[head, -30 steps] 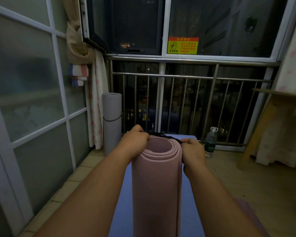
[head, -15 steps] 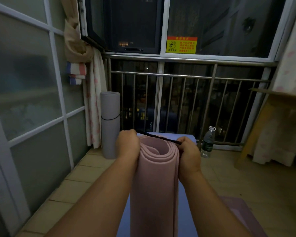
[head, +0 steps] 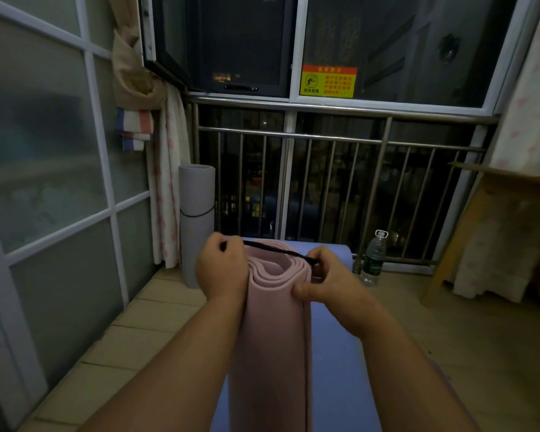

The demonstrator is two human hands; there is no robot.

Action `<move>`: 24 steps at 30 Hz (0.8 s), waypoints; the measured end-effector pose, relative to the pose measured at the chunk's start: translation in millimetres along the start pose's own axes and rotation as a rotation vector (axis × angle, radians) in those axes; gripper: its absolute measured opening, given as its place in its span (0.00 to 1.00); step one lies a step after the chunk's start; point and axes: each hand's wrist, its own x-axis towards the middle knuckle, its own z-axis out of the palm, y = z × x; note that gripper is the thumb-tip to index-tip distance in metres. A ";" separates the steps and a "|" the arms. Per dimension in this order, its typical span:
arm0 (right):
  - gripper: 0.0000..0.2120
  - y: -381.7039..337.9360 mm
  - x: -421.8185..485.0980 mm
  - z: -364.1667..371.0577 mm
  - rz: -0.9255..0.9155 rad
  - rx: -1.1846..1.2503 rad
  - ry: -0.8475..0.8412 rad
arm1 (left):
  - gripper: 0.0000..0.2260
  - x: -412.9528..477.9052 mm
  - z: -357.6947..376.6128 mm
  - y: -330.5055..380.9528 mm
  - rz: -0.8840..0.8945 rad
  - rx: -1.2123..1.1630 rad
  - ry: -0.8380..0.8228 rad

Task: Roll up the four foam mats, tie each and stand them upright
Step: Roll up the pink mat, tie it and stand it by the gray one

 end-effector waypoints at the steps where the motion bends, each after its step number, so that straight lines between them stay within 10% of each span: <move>1: 0.20 0.2 0.6 -0.7 -0.011 -0.012 0.074 | 0.16 1.4 -0.3 -4.6 0.036 -0.050 -0.103; 10: 0.22 10.2 10.8 6.7 -0.026 -0.122 0.474 | 0.08 17.4 -22.1 12.9 0.100 0.116 -0.920; 13: 0.20 13.6 14.8 3.9 -0.045 -0.154 0.556 | 0.21 27.4 -34.4 21.6 0.006 0.184 -1.109; 24: 0.18 17.3 18.1 1.0 -0.112 -0.266 0.651 | 0.14 18.8 -27.1 10.7 0.298 0.323 -0.754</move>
